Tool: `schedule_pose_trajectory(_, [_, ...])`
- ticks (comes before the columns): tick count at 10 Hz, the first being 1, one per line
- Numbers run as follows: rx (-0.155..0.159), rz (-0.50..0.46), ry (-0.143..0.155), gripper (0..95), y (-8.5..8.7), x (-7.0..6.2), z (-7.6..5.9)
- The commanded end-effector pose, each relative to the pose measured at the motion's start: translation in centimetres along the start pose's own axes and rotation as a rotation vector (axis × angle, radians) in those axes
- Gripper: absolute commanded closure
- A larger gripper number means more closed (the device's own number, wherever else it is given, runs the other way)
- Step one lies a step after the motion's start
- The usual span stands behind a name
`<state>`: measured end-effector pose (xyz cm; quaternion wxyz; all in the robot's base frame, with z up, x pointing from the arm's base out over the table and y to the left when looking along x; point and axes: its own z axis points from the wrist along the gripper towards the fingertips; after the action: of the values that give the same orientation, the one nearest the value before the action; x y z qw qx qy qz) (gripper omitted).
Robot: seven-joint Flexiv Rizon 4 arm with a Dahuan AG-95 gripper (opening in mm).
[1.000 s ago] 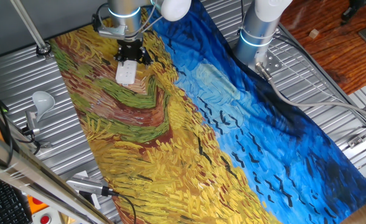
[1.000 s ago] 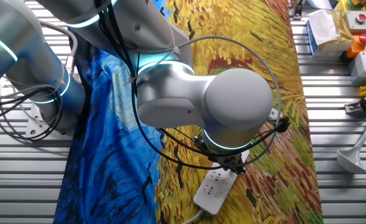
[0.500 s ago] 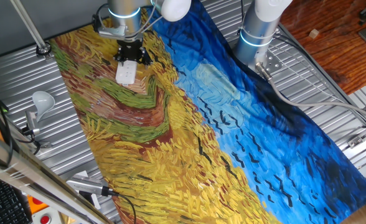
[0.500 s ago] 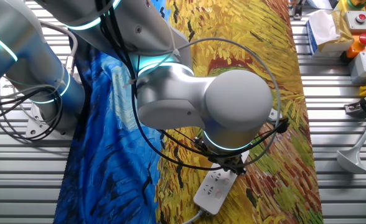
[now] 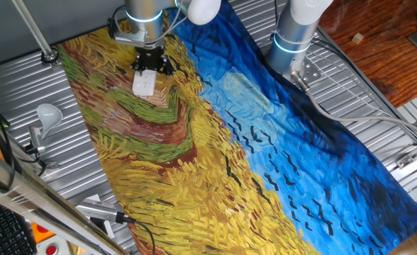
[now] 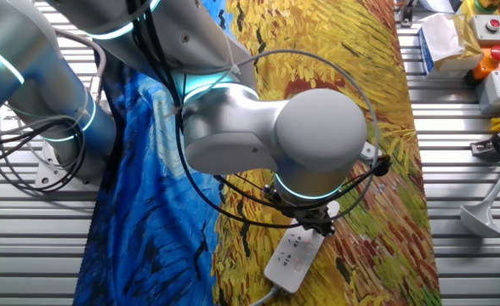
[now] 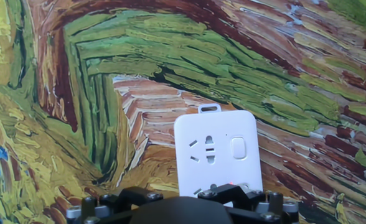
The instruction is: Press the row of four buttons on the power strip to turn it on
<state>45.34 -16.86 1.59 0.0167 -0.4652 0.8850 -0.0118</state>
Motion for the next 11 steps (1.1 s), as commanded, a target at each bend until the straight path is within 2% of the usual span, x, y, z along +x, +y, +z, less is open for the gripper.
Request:
schedule_pose_trajectory(1, [-0.003,-0.001,-0.003,0.0,-0.08,0.03,0.99])
schedule_pose_trajectory(7, [0.0,0.002,-0.012,0.0,-0.19,0.09,1.36])
schedule_pose_trajectory(11, [0.003,0.009,-0.006,0.0,-0.13,0.03,0.88])
